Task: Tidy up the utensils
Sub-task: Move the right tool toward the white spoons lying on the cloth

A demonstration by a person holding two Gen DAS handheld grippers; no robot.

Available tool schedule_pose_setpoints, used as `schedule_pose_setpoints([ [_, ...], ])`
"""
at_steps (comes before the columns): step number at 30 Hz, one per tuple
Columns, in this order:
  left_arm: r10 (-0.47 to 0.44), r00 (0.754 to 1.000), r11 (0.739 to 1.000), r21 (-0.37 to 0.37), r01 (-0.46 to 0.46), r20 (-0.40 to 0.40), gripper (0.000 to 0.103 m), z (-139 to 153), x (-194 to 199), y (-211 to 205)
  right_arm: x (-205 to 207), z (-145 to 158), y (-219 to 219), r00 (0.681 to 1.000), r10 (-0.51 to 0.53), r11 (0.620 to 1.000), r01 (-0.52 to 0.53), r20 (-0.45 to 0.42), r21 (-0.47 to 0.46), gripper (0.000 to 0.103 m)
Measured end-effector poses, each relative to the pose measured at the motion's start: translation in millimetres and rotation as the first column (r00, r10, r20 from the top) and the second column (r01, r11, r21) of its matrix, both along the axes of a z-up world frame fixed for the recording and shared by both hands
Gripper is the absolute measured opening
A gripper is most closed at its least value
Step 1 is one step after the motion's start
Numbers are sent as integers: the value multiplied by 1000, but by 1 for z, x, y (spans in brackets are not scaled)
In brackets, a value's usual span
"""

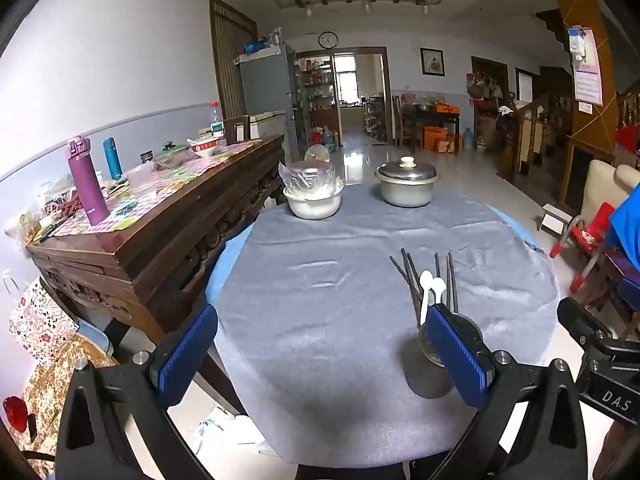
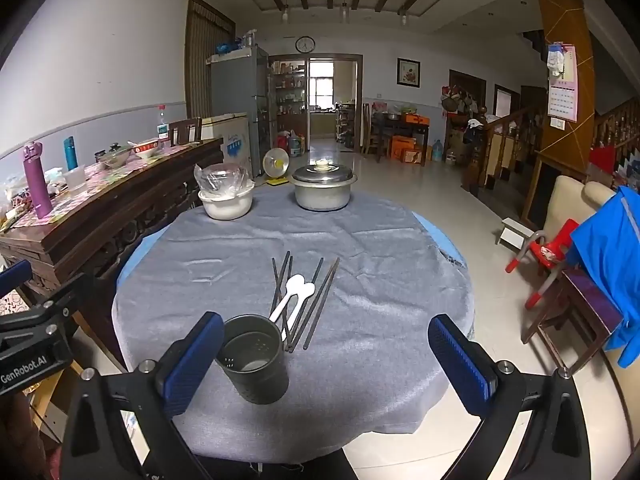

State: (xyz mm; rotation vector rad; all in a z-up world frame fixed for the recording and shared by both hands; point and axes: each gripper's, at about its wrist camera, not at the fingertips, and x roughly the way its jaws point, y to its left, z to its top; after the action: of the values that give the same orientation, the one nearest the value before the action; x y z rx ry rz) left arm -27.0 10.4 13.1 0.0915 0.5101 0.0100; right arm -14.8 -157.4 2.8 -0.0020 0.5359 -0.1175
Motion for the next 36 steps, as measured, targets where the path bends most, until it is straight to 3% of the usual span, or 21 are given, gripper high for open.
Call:
schedule_pose_setpoints([
  [1,8,1000,1000,-14,-8,-18,103,-2,2,5,-13,3,-18,1000,4,1000,-4,-6,28,103],
  [14,112,992,994,-8,-113,-62,103,-21,2,39,-1,-3,-9,998,34,998,-32,-45,46,103],
  [27,263,962,963,-47,-267,-72,103,-24,0,100,12,-11,17,993,86,996,-83,-77,45,103],
  [36,243,964,969,-23,-247,-112,103,-32,8,98,23,-19,11,989,82,994,-72,-123,80,103],
])
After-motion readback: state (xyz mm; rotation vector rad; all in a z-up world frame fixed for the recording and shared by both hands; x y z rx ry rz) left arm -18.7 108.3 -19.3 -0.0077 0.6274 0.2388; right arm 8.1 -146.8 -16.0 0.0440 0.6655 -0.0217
